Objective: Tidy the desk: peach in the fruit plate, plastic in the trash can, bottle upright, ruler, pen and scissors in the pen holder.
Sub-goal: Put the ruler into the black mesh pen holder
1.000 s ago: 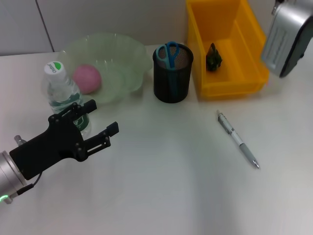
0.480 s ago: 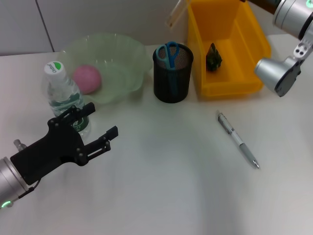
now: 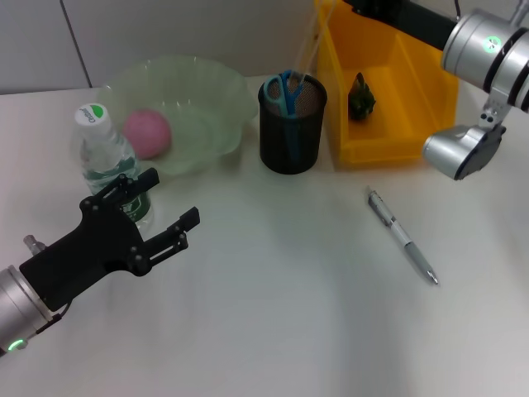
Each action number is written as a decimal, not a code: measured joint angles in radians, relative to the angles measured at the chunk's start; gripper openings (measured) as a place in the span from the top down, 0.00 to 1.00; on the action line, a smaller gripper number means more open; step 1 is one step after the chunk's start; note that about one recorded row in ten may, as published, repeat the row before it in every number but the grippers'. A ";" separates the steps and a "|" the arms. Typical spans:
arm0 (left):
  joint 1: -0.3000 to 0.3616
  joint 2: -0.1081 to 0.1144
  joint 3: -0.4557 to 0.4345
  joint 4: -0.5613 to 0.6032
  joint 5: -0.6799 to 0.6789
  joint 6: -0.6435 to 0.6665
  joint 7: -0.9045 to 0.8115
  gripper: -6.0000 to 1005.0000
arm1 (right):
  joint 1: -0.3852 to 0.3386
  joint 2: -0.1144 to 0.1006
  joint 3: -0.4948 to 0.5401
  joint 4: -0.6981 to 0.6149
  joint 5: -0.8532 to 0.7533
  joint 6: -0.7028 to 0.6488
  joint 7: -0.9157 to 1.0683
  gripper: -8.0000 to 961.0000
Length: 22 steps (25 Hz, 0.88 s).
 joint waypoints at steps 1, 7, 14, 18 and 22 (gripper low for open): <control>-0.001 0.000 0.000 -0.005 -0.006 0.002 0.004 0.19 | 0.009 -0.001 0.000 -0.003 -0.003 0.001 -0.024 0.59; -0.004 0.000 0.000 -0.021 -0.023 0.003 0.019 0.19 | 0.016 -0.003 -0.001 -0.005 -0.048 0.010 -0.104 0.58; -0.006 0.000 -0.002 -0.060 -0.034 0.015 0.055 0.19 | 0.009 0.001 -0.011 -0.012 -0.116 0.037 -0.195 0.58; -0.007 0.000 -0.002 -0.065 -0.034 0.022 0.060 0.19 | 0.011 0.005 -0.031 -0.012 -0.111 0.048 -0.230 0.58; -0.005 0.000 0.000 -0.066 -0.034 0.029 0.076 0.19 | 0.015 0.008 -0.060 -0.010 -0.106 0.076 -0.241 0.58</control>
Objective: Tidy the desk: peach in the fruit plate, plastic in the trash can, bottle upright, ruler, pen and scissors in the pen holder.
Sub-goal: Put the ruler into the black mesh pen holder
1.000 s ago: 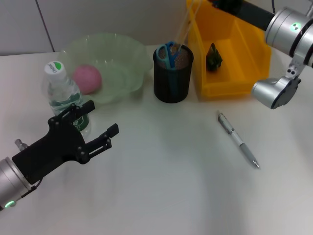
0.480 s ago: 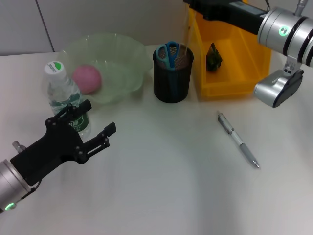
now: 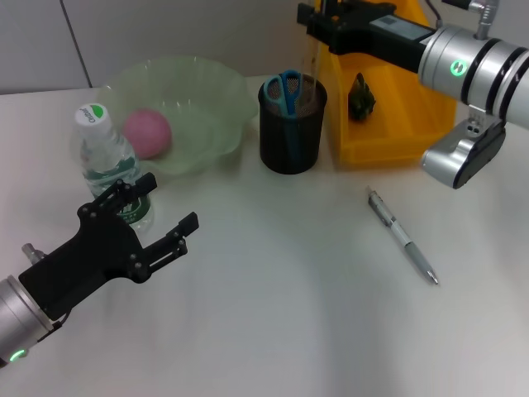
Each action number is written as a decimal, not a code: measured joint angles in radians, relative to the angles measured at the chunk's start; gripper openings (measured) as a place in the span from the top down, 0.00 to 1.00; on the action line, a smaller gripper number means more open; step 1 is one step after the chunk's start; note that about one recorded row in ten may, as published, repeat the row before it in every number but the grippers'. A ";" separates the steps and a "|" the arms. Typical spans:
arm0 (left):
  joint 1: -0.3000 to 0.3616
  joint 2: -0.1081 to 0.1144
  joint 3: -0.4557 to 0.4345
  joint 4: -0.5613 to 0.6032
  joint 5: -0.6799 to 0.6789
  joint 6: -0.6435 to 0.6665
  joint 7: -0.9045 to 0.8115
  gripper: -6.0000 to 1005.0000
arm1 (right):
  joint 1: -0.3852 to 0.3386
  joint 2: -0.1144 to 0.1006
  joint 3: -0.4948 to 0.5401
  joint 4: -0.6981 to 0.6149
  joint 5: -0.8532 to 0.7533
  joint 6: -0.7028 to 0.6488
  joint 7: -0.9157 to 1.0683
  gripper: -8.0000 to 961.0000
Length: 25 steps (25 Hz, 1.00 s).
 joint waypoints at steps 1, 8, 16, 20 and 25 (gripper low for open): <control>0.001 0.000 0.000 -0.001 0.000 0.003 0.005 0.19 | 0.000 0.001 -0.009 0.002 0.001 0.005 -0.001 0.58; 0.006 0.000 0.000 -0.002 0.000 0.024 0.010 0.19 | 0.008 0.003 -0.116 0.008 0.104 0.110 -0.001 0.57; 0.013 0.000 0.000 -0.004 0.000 0.041 0.042 0.19 | 0.020 0.003 -0.187 0.010 0.173 0.220 -0.001 0.57; 0.014 0.000 -0.004 -0.003 0.000 0.049 0.062 0.19 | 0.016 0.003 -0.201 0.014 0.184 0.217 -0.003 0.57; 0.011 0.000 -0.007 -0.003 0.000 0.050 0.075 0.19 | 0.016 0.003 -0.204 0.014 0.187 0.218 0.003 0.34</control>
